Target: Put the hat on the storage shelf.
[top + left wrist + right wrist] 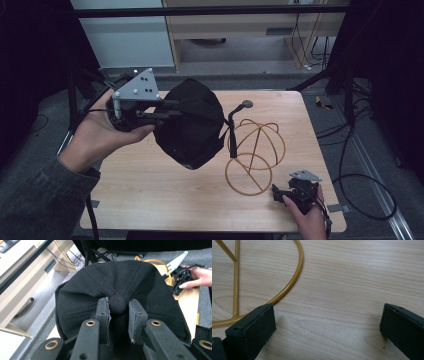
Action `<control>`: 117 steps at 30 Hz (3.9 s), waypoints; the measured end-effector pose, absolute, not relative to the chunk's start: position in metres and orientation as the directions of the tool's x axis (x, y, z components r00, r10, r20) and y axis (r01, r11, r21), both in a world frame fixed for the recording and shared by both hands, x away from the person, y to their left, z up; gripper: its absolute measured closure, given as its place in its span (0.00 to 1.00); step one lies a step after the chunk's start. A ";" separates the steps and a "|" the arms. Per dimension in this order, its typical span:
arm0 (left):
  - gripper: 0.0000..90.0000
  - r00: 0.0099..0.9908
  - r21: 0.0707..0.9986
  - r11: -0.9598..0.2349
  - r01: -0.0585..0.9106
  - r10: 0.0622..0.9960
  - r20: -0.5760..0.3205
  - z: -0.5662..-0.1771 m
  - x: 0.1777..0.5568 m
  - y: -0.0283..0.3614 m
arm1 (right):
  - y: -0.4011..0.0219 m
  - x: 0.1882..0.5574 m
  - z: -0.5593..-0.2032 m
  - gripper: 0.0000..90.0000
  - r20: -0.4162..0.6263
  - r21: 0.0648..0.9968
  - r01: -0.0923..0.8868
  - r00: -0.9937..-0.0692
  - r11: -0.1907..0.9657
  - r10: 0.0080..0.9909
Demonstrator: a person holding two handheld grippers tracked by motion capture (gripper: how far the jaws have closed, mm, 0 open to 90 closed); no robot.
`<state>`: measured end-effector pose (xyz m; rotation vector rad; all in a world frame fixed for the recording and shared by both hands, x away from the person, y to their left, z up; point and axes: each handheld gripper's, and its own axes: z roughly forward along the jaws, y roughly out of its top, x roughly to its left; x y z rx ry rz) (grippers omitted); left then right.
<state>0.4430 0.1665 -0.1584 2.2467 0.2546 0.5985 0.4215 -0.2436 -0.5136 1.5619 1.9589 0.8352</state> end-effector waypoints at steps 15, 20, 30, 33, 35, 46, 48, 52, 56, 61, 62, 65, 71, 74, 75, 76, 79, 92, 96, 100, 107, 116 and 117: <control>0.81 0.872 0.724 -0.688 -0.056 0.319 0.370 -0.144 0.433 0.146 | -0.243 0.421 -0.513 0.00 0.000 0.722 0.675 -0.219 0.152 0.976; 0.81 0.874 0.719 -0.692 -0.062 0.310 0.374 -0.143 0.432 0.141 | -0.243 0.421 -0.514 0.00 -0.001 0.723 0.674 -0.219 0.152 0.976; 0.82 0.879 0.707 -0.704 -0.071 0.291 0.378 -0.143 0.431 0.129 | -0.243 0.422 -0.514 0.00 -0.002 0.725 0.672 -0.220 0.153 0.976; 0.82 0.880 0.697 -0.713 -0.076 0.282 0.384 -0.142 0.430 0.126 | -0.243 0.421 -0.514 0.00 -0.002 0.723 0.674 -0.220 0.153 0.976; 0.82 0.879 0.695 -0.714 -0.081 0.278 0.388 -0.141 0.430 0.123 | -0.243 0.421 -0.514 0.00 0.000 0.723 0.674 -0.219 0.151 0.976; 0.82 0.882 0.676 -0.731 -0.095 0.253 0.397 -0.141 0.431 0.110 | -0.243 0.421 -0.514 0.00 -0.001 0.723 0.673 -0.220 0.153 0.976; 0.82 0.884 0.677 -0.729 -0.097 0.249 0.395 -0.141 0.432 0.106 | -0.243 0.421 -0.514 0.00 0.000 0.723 0.674 -0.220 0.152 0.976; 0.82 0.889 0.685 -0.722 -0.094 0.249 0.384 -0.142 0.436 0.097 | -0.243 0.421 -0.514 0.00 -0.001 0.723 0.674 -0.220 0.153 0.975; 0.82 0.892 0.677 -0.729 -0.100 0.236 0.386 -0.142 0.441 0.083 | -0.243 0.422 -0.514 0.00 -0.002 0.725 0.671 -0.220 0.153 0.975; 0.81 0.898 0.681 -0.724 -0.111 0.220 0.380 -0.142 0.447 0.059 | -0.243 0.421 -0.514 0.00 0.000 0.723 0.674 -0.219 0.151 0.976; 0.82 0.898 0.678 -0.727 -0.114 0.217 0.383 -0.143 0.449 0.054 | -0.243 0.421 -0.514 0.00 0.000 0.723 0.673 -0.220 0.152 0.976; 0.81 0.900 0.679 -0.725 -0.111 0.216 0.378 -0.145 0.454 0.044 | -0.243 0.421 -0.514 0.00 0.000 0.724 0.673 -0.220 0.152 0.976; 0.82 0.906 0.675 -0.731 -0.103 0.212 0.367 -0.152 0.461 0.030 | -0.243 0.422 -0.514 0.00 -0.002 0.725 0.672 -0.220 0.153 0.976; 0.82 0.907 0.676 -0.730 -0.102 0.210 0.364 -0.153 0.463 0.026 | -0.243 0.421 -0.514 0.00 0.000 0.723 0.674 -0.220 0.152 0.976; 0.82 0.908 0.677 -0.729 -0.101 0.210 0.362 -0.153 0.463 0.025 | -0.243 0.421 -0.514 0.00 0.000 0.723 0.674 -0.220 0.152 0.976; 0.81 0.909 0.675 -0.731 -0.099 0.209 0.361 -0.154 0.464 0.025 | -0.243 0.421 -0.514 0.00 0.000 0.723 0.674 -0.220 0.152 0.976; 0.81 0.909 0.671 -0.735 -0.098 0.208 0.361 -0.156 0.465 0.022 | -0.243 0.421 -0.514 0.00 0.000 0.724 0.673 -0.220 0.152 0.976; 0.81 0.910 0.647 -0.759 -0.078 0.210 0.357 -0.169 0.475 0.008 | -0.243 0.421 -0.514 0.00 -0.001 0.723 0.673 -0.220 0.152 0.975; 0.81 0.917 0.635 -0.768 -0.082 0.192 0.350 -0.177 0.475 0.000 | -0.243 0.421 -0.514 0.00 -0.002 0.724 0.673 -0.220 0.153 0.975; 0.81 0.918 0.624 -0.777 -0.085 0.182 0.352 -0.183 0.475 -0.006 | -0.243 0.421 -0.514 0.00 -0.002 0.723 0.673 -0.220 0.153 0.976; 0.81 0.923 0.610 -0.789 -0.067 0.183 0.338 -0.193 0.481 -0.014 | -0.243 0.421 -0.514 0.00 0.002 0.722 0.676 -0.218 0.150 0.976; 0.81 0.934 0.600 -0.799 -0.039 0.185 0.306 -0.209 0.490 -0.018 | -0.243 0.421 -0.514 0.00 0.000 0.723 0.674 -0.220 0.152 0.976; 0.81 0.934 0.599 -0.800 -0.037 0.185 0.305 -0.210 0.491 -0.019 | -0.243 0.421 -0.514 0.00 -0.002 0.724 0.673 -0.221 0.154 0.975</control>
